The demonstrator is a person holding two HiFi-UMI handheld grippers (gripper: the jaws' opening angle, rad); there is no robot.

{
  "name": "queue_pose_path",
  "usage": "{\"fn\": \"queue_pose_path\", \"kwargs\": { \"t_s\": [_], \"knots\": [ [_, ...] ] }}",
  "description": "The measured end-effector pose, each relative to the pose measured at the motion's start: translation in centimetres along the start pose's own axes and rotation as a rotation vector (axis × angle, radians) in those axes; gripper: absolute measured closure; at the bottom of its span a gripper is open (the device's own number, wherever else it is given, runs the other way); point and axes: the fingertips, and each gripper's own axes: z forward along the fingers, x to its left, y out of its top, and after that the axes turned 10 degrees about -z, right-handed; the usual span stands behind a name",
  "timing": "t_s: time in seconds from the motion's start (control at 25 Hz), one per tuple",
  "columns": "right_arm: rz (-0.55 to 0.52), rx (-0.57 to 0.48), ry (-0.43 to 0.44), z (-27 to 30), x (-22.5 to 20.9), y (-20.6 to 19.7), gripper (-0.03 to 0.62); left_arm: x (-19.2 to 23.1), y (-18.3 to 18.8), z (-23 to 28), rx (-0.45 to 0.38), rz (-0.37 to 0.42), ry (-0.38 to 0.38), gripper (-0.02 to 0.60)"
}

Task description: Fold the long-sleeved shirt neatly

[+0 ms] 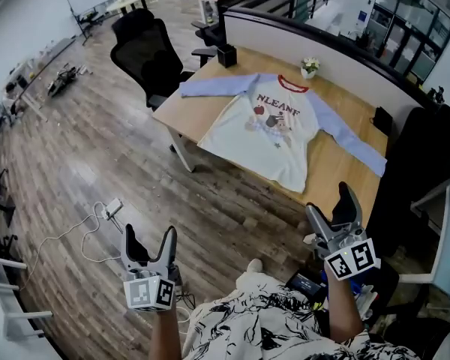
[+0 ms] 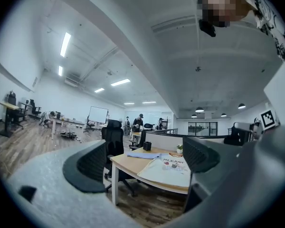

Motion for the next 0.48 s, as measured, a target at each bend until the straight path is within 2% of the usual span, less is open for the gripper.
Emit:
{"fn": "queue_pose_path", "kwargs": {
  "t_s": [0.12,0.24,0.48],
  "knots": [
    [-0.003,0.012,0.018,2.1,-1.6,-0.6,0.163,-0.6,0.5,1.9,-0.055,-0.059,0.004,0.091],
    [0.007,0.026,0.043,4.2,-2.3,-1.6,0.163,-0.5,0.2,3.4,-0.04,-0.031,0.029,0.091],
    [0.018,0.045,0.087,9.5,-2.5,-4.2,0.163,2.4,-1.0,5.8,-0.023,-0.042,0.086,0.091]
  ]
}}
